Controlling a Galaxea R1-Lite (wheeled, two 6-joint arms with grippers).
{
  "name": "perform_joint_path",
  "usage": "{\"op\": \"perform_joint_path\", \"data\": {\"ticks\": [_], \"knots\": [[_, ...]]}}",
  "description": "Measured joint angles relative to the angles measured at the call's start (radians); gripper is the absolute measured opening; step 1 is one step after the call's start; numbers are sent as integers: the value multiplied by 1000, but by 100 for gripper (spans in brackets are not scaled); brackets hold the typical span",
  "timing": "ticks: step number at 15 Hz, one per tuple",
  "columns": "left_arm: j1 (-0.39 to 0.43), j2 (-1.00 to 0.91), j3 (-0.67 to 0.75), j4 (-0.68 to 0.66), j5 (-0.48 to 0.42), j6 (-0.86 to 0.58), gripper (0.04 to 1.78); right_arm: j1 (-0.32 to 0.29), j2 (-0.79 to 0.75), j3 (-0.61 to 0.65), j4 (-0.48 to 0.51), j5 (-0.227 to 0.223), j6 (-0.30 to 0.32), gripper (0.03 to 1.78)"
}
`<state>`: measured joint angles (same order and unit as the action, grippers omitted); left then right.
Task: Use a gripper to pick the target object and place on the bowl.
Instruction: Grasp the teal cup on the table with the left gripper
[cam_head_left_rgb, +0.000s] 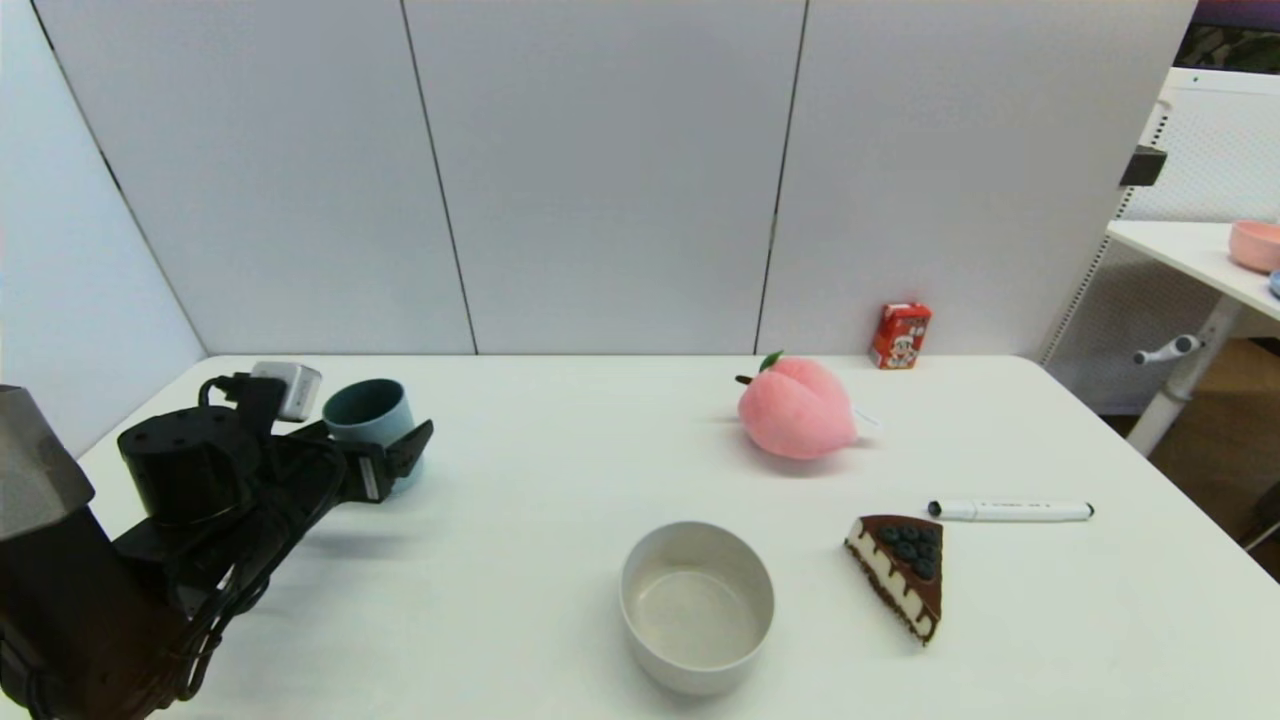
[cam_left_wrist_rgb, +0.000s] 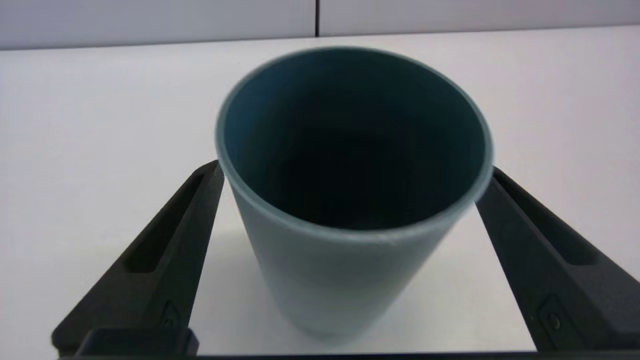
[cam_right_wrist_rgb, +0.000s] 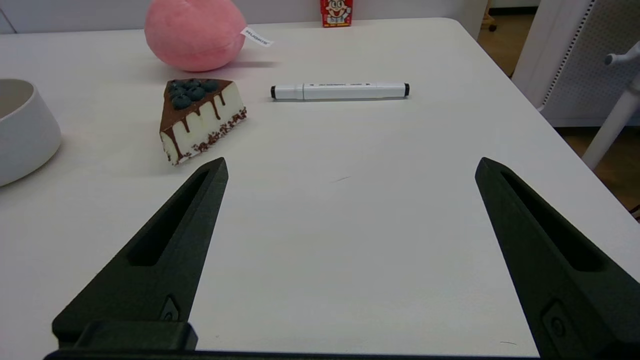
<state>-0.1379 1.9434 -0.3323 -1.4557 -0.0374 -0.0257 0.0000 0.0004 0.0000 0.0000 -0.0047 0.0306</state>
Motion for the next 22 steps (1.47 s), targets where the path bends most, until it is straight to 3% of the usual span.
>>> {"op": "perform_joint_path", "data": {"ticks": [13,16,22], "knots": [[1,29,-16,-10,4,-7,170,0,0,0,0,0,0,171],[0,30,-8,-11,4,-17,120,0,0,0,0,0,0,171],[0,27,1,-17,4,-22,114,0,0,0,0,0,0,171]]}}
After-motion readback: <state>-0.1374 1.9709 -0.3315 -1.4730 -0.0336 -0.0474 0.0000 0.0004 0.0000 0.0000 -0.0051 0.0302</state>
